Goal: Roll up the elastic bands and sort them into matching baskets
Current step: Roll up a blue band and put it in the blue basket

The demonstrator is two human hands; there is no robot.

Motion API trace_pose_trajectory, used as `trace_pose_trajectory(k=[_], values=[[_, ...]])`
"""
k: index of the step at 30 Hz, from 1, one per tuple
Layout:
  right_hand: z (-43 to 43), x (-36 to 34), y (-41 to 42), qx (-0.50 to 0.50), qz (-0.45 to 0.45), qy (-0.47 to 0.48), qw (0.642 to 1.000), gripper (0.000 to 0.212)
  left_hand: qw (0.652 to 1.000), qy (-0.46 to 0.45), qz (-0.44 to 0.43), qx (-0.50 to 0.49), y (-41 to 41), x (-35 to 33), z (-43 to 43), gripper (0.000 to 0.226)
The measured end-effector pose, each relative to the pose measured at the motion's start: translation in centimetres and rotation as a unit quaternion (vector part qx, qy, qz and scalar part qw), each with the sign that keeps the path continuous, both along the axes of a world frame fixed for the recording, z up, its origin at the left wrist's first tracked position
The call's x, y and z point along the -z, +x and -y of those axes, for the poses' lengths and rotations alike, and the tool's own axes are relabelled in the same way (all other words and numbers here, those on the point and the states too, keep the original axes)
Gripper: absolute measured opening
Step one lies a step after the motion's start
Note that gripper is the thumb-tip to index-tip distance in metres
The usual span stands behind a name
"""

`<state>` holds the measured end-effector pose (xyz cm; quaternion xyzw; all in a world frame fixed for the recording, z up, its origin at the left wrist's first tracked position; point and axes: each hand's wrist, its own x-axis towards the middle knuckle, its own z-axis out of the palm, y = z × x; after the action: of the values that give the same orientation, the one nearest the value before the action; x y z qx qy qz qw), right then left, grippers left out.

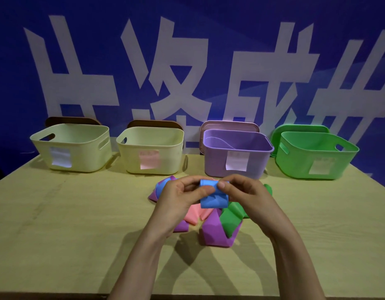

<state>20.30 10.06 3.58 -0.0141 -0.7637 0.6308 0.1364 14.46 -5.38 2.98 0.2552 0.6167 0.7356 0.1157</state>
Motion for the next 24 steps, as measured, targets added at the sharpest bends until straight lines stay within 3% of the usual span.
trace_pose_trajectory(k=[4,8,11,14,19,24], values=[[0.5,-0.3,-0.4,0.023,-0.026,-0.042,0.999,0.024,1.000,0.023,-0.008,-0.014,0.2,-0.1,-0.2,0.018],[1.0,-0.2,-0.8,0.044,-0.029,-0.163,0.985,0.019,0.989,0.104,0.099,0.026,-0.1,0.5,-0.4,0.030],[1.2,-0.2,-0.8,0.033,-0.023,-0.187,0.982,0.019,0.991,0.076,0.100,0.051,-0.1,0.9,-0.6,0.037],[1.5,-0.1,-1.0,0.027,-0.018,-0.218,0.975,0.018,0.988,0.076,0.124,0.046,-0.1,1.1,-0.8,0.025],[1.6,0.4,-1.5,0.038,-0.050,-0.222,0.973,0.016,0.988,0.081,0.131,-0.009,-0.2,1.1,-0.8,0.026],[1.5,0.8,-1.5,0.038,-0.086,-0.184,0.978,0.030,0.992,0.052,0.081,-0.075,0.1,1.0,-0.9,0.024]])
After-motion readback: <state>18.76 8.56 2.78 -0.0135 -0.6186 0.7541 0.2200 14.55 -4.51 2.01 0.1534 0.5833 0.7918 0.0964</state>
